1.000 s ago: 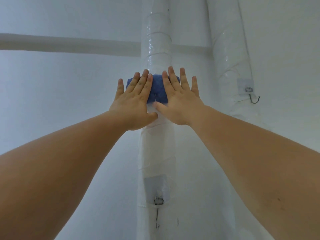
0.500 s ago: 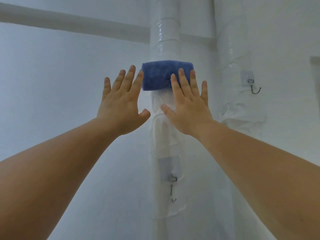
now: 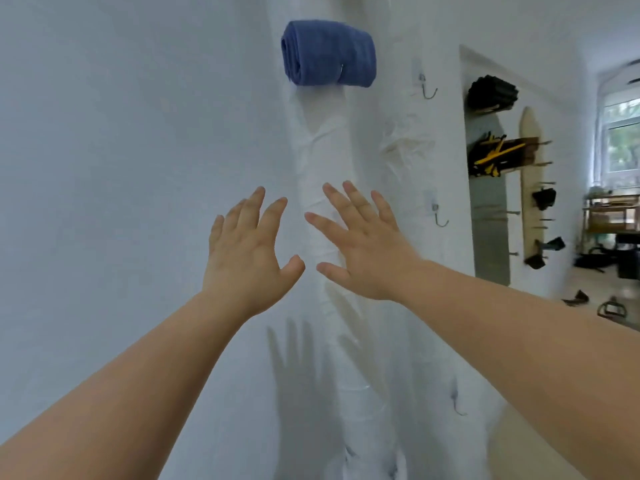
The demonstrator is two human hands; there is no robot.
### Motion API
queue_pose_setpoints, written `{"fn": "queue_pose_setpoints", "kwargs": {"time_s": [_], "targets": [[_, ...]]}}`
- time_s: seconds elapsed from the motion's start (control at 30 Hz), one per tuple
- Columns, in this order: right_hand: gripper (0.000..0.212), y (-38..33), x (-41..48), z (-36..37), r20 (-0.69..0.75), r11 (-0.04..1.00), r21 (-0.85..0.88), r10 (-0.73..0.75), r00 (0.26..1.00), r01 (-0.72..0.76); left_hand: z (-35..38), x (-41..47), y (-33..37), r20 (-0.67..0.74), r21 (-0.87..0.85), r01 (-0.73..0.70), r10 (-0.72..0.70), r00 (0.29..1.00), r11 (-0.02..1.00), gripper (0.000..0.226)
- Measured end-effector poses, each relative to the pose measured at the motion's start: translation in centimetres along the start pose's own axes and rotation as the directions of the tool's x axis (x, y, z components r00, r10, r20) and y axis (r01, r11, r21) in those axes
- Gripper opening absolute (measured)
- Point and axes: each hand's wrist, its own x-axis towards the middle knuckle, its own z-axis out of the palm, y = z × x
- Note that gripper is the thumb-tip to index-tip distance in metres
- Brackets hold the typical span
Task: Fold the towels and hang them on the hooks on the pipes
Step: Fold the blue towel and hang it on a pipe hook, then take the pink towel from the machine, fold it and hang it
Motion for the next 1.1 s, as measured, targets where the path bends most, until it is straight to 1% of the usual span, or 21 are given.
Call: {"fn": "queue_pose_setpoints", "kwargs": {"time_s": [0.1,0.2,0.33,0.43,0.57,0.63,0.7,0.77,0.87,0.97,1.1], "targets": [[0.079,-1.0,-4.0,0.6,0.103,0.998,-0.053,0.029,0.994,-0.024,2.4,-2.5,0.3,0.084,-0.105,0.001,0.008,0.996,0.994,0.088],[0.079,-1.5,-8.3,1.6,0.213,0.990,-0.069,0.138,0.967,-0.126,4.6,-5.6,1.2,0.172,-0.197,0.005,0.030,0.985,0.980,0.092],[0.077,-1.4,-14.5,3.1,0.336,0.976,-0.083,0.220,0.916,-0.204,8.1,-9.9,2.8,0.284,-0.241,0.012,0.058,0.957,0.970,0.091],[0.076,-1.3,-19.4,4.1,0.435,0.961,-0.070,0.270,0.859,-0.267,11.0,-13.6,4.5,0.393,-0.256,0.023,0.082,0.916,0.966,0.086],[0.075,-1.2,-27.4,5.3,0.569,0.917,-0.017,0.337,0.750,-0.399,14.5,-19.0,8.3,0.518,-0.289,0.039,0.122,0.847,0.956,0.084],[0.075,-1.2,-32.3,5.7,0.643,0.890,-0.025,0.363,0.674,-0.456,16.2,-21.9,11.2,0.584,-0.306,0.036,0.158,0.796,0.951,0.084],[0.075,-1.3,-37.9,5.6,0.716,0.842,-0.034,0.397,0.574,-0.539,17.8,-24.9,14.7,0.653,-0.327,0.023,0.209,0.728,0.945,0.085],[0.075,-1.3,-44.1,5.0,0.782,0.778,-0.076,0.435,0.447,-0.623,19.2,-28.1,19.2,0.714,-0.351,-0.007,0.272,0.646,0.936,0.090],[0.075,-1.1,-54.1,3.1,0.843,0.732,-0.203,0.468,0.264,-0.651,19.9,-33.0,26.9,0.757,-0.428,-0.039,0.382,0.529,0.903,0.090],[0.074,0.0,-63.7,-0.6,0.866,0.656,-0.306,0.492,0.084,-0.690,19.6,-37.7,35.0,0.769,-0.509,-0.055,0.483,0.419,0.859,0.083],[0.074,2.1,-75.1,-6.6,0.841,0.519,-0.409,0.533,-0.089,-0.751,18.6,-44.1,45.0,0.766,-0.572,-0.113,0.578,0.282,0.812,0.082]]}}
